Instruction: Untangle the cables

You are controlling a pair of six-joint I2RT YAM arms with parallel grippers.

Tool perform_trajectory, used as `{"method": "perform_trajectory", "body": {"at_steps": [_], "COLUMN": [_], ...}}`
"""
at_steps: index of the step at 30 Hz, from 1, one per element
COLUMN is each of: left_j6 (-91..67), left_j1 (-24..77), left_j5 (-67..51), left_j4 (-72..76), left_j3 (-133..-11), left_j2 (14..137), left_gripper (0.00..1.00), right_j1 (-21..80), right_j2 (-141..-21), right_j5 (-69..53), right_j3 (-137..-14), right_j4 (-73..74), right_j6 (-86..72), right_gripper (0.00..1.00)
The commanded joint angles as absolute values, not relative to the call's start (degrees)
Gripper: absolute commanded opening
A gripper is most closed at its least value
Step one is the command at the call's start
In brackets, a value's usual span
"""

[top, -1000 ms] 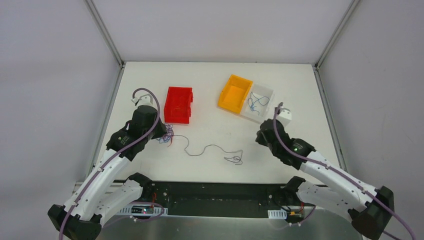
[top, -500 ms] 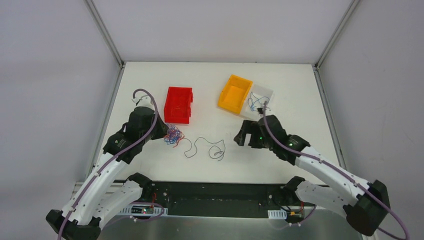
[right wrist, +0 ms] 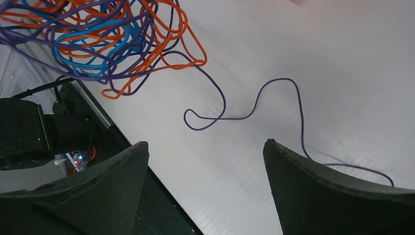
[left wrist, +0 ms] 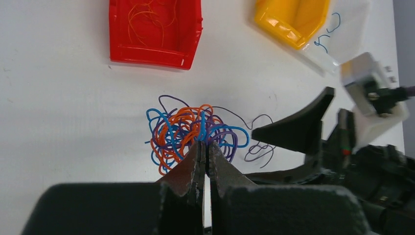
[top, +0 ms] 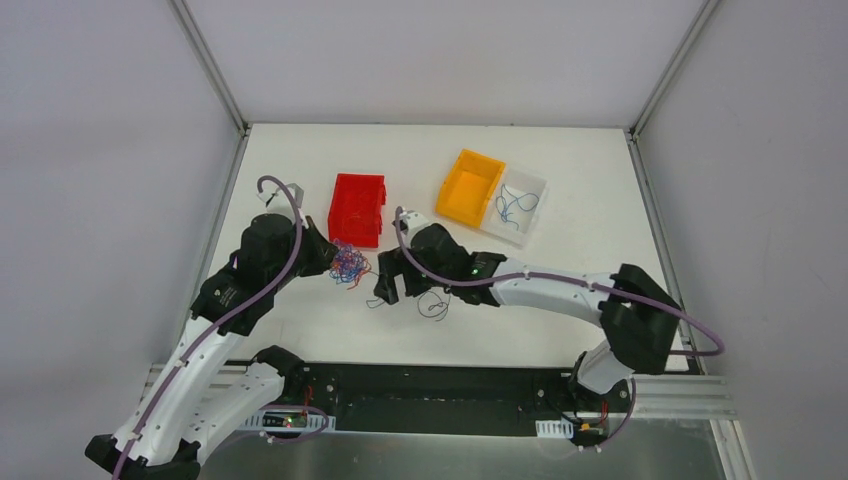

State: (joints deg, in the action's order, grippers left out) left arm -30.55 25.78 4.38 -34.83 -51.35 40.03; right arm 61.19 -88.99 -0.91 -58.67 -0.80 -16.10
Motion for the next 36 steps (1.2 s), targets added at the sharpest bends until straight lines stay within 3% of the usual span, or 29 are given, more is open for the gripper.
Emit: {"method": "perform_trajectory", "body": {"at_steps": [1, 7, 10, 12, 16, 20, 27, 36], "left_j6": [-30.34, -31.21, -31.82, -32.02, -31.53, -30.11, -27.98, -28.71], "left_j1": [25.31, 25.31, 25.31, 25.31, 25.31, 25.31, 25.31, 25.31], "left_j5": [1.55, 0.09, 0.08, 0.09, 0.82, 3.66, 10.97, 14.66], "left_j4": [-32.96, -32.96, -32.98, -33.04, -33.05, -33.72, -35.73, -37.26], "left_j3": [-55.11, -57.06, -57.65, -57.93, -57.85, -57.18, -55.48, -53.24], "left_j2": [39.49, 39.52, 39.31, 39.44, 39.39, 39.26, 39.52, 41.58], "left_gripper": [0.0, 0.0, 0.0, 0.0, 0.0, 0.0, 0.0, 0.0], "right_j1": [62.03, 62.44, 62.5, 62.68, 63.21, 63.14, 61.07, 47.43], "right_j2": [-94.53, -101.1, -103.68, -104.61, -101.71, -94.43, -77.15, -50.64], "right_j5": [-2.41, -1.64, -0.36, 2.3, 7.64, 15.35, 27.77, 30.79], "right_j3": [-61.61, -63.08, -62.39, -61.41, -57.14, -51.13, -42.22, -34.9], "right_j4": [-9.82, -17.52, -23.09, -25.92, -28.47, -25.37, -5.1, 18.55], "right_j6": [-12.69, -12.93, -13.05, -13.89, -16.33, -19.04, -26.09, -31.93], "right_gripper": [0.9, 0.84, 0.75, 0.57, 0.0, 0.0, 0.0, 0.0]}}
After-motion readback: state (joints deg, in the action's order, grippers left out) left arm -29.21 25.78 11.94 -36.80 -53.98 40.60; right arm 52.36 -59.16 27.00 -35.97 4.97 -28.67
